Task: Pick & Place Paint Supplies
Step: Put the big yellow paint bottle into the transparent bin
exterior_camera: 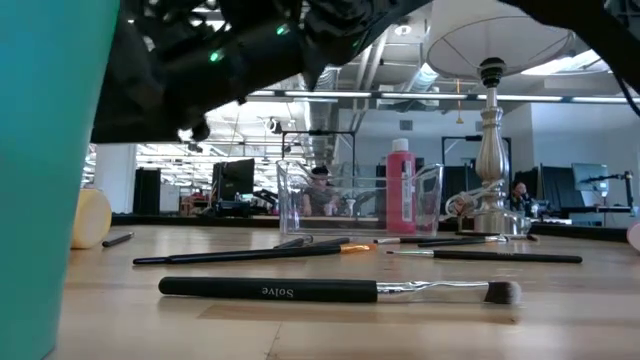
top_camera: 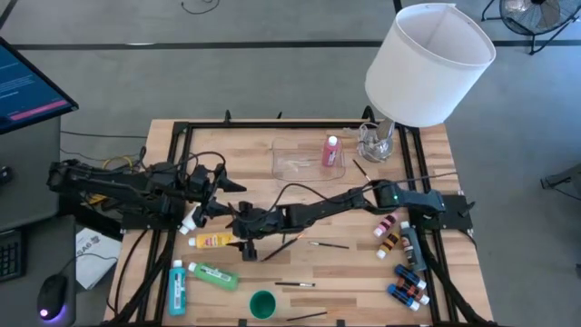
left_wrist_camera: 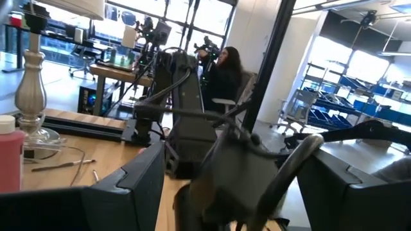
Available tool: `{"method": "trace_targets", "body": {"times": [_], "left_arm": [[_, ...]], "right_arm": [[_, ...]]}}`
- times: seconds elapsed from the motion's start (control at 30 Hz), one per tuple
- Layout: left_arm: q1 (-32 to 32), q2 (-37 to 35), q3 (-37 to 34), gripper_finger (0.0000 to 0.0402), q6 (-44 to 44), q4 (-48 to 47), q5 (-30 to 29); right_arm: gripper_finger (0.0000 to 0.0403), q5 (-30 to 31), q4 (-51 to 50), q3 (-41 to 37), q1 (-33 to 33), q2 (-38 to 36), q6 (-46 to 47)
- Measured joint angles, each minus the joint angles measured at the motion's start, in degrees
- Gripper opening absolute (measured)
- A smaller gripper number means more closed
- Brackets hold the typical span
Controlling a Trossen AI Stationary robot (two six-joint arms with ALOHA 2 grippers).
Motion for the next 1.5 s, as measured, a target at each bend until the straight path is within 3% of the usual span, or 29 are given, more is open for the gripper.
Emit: {"method": "trace_targets", "body": {"times": [1.27, 1.5], "left_arm": [[-0.2, 0.3, -0.1, 0.024, 0.5, 0.1, -0.1], [-0.2, 0.3, -0.1, 0.0241, 1.3, -0.3, -0.6]], "right_arm": [[0.025, 2.1, -4.9, 2.4, 0.0, 2.9, 0.0], [0.025, 6.8, -5.7, 2.4, 0.2, 2.9, -1.2]]}}
